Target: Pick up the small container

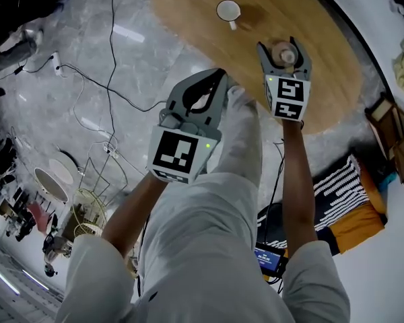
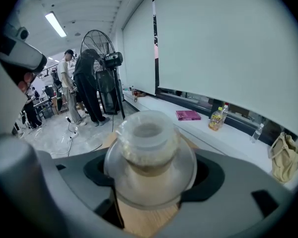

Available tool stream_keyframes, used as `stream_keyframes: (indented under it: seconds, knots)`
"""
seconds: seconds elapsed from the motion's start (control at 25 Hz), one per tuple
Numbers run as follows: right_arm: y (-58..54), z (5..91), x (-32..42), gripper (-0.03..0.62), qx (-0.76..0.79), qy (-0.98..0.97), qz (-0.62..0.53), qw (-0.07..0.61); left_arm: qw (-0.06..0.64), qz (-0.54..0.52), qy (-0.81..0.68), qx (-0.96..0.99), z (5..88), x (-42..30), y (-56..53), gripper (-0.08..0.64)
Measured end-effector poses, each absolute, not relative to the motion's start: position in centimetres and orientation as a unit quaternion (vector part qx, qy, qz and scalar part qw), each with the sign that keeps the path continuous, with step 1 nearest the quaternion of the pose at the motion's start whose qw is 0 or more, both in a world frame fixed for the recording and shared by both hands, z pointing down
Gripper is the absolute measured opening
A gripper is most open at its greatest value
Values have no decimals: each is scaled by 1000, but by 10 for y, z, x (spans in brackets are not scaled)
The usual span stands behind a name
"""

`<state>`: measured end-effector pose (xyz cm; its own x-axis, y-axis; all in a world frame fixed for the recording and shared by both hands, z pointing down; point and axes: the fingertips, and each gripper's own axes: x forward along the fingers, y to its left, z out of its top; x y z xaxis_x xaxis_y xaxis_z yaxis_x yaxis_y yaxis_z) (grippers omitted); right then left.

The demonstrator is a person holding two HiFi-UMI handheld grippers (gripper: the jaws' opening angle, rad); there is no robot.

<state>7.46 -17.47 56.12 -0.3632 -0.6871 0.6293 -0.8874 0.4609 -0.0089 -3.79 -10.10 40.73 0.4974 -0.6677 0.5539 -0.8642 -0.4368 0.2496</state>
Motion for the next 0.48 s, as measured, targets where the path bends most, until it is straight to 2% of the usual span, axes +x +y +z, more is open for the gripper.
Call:
stream_keyframes:
  seconds: [0.48]
  knots:
    - [-158,499,67,341,485,-814,169,273,248,161,-487,821,367,-55,-94,20]
